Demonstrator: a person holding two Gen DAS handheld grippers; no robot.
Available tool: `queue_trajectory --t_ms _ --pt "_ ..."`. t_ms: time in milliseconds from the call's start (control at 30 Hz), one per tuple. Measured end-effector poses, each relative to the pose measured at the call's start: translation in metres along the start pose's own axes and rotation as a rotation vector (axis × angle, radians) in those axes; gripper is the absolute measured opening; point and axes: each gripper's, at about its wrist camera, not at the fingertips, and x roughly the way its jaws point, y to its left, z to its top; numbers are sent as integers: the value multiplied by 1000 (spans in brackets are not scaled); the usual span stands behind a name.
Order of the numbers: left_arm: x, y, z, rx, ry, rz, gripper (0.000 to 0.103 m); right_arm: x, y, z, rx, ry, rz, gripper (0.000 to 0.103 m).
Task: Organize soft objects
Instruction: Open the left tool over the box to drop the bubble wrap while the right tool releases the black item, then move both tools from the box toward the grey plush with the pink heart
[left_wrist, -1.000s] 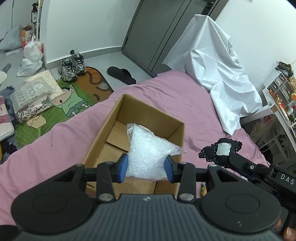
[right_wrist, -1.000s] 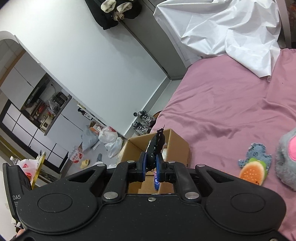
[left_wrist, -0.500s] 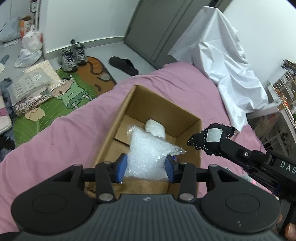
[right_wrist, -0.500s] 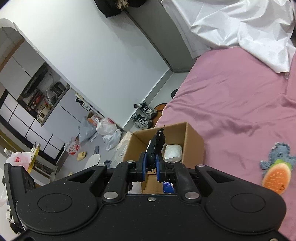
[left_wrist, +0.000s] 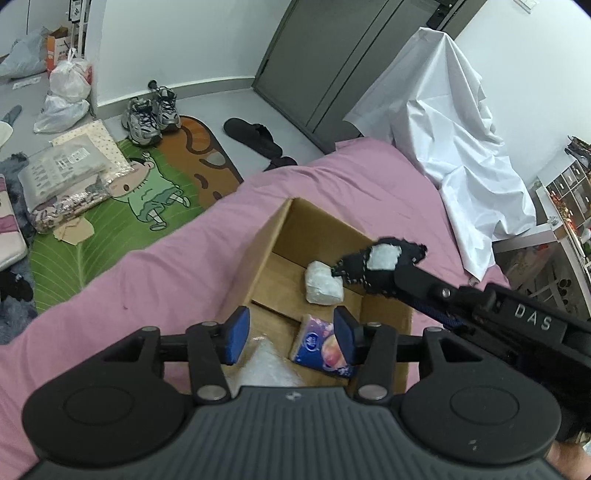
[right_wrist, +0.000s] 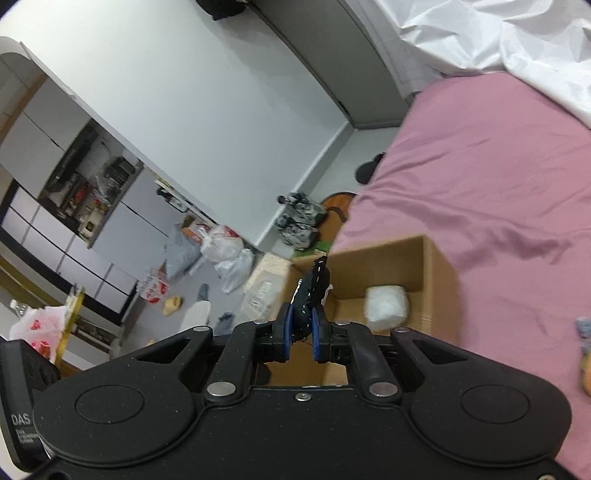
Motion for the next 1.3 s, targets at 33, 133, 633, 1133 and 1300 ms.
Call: queue_trajectory --t_ms 33,133,633,1133,1300 --pt "-1 1 1 4 -2 8 52 3 1 0 4 10 -4 28" --pt "-4 5 2 11 -4 31 60 6 1 -3 18 31 -10 52" --pt "-20 -1 2 22 -20 42 93 -34 3 -7 14 23 -133 72" --pt "-43 -30 -5 21 -74 52 103 -93 -22 -1 47 -30 -292 90" --pt "-56 -46 -6 16 -92 46 103 -117 -32 1 65 -55 -277 91"
